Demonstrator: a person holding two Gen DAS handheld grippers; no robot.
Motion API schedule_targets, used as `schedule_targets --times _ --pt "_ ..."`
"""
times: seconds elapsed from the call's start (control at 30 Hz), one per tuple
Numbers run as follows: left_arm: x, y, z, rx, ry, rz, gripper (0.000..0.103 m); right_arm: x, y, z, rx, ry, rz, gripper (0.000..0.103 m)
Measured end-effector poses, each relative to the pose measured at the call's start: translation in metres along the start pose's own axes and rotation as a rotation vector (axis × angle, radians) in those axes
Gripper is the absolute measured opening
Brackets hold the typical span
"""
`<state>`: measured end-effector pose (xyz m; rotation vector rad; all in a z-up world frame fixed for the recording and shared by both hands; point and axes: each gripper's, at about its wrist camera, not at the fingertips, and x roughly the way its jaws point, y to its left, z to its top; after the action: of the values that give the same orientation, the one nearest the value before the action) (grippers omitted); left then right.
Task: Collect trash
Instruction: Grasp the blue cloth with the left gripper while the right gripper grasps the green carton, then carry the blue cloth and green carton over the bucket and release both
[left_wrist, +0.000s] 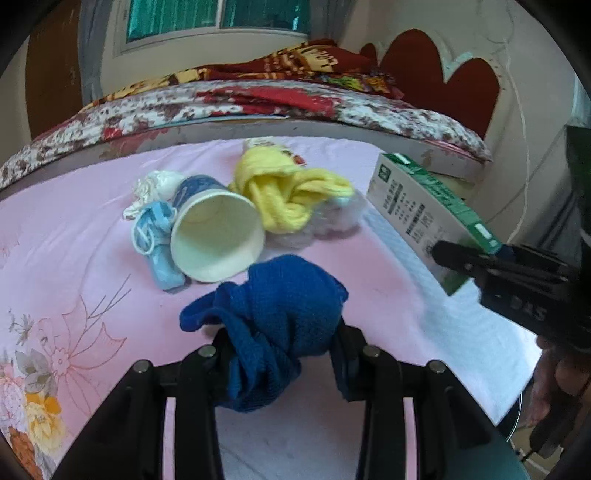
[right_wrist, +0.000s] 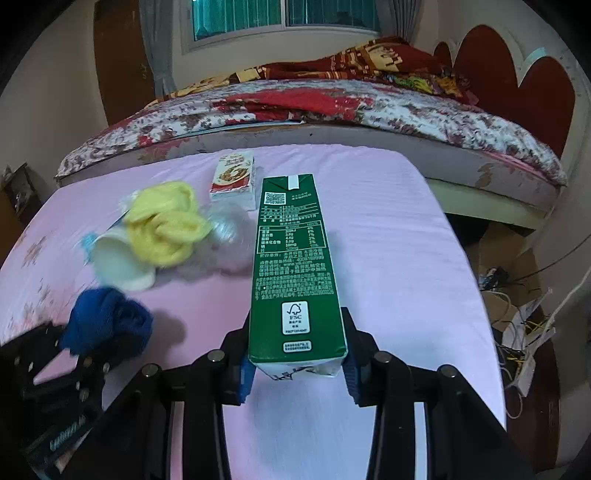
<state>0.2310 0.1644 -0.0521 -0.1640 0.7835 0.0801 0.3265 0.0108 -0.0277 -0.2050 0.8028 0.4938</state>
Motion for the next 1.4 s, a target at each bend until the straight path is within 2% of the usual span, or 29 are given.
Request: schedule_targets --times 0.27,0.77,0.9,1.03,1.4 --pt "-0.041 -0.024 -0.015 0.057 -0.039 -0.028 0.039 -0.087 -0.022 -0.047 0.026 -0.090 -0.034 0.041" --pt "-0.090 -0.097 -0.043 0.191 -0.084 -0.125 0.039 -0.208 -0.082 -0.137 0.095 -0.173 -0.120 0.041" --pt "-0.097 -0.115 -0.049 0.222 -0.086 -0.144 0.039 -0.227 -0.099 -0.151 0.146 -0.203 -0.137 0.041" --pt "-0.102 -0.131 -0.055 0.255 -0.093 -0.167 0.039 -0.240 -0.108 -0.165 0.145 -0.210 -0.163 0.041" --pt "-0.094 -0.198 -0.077 0.343 -0.049 -0.283 0.039 -0.247 -0.156 -0.217 0.240 -0.135 -0.239 0.041"
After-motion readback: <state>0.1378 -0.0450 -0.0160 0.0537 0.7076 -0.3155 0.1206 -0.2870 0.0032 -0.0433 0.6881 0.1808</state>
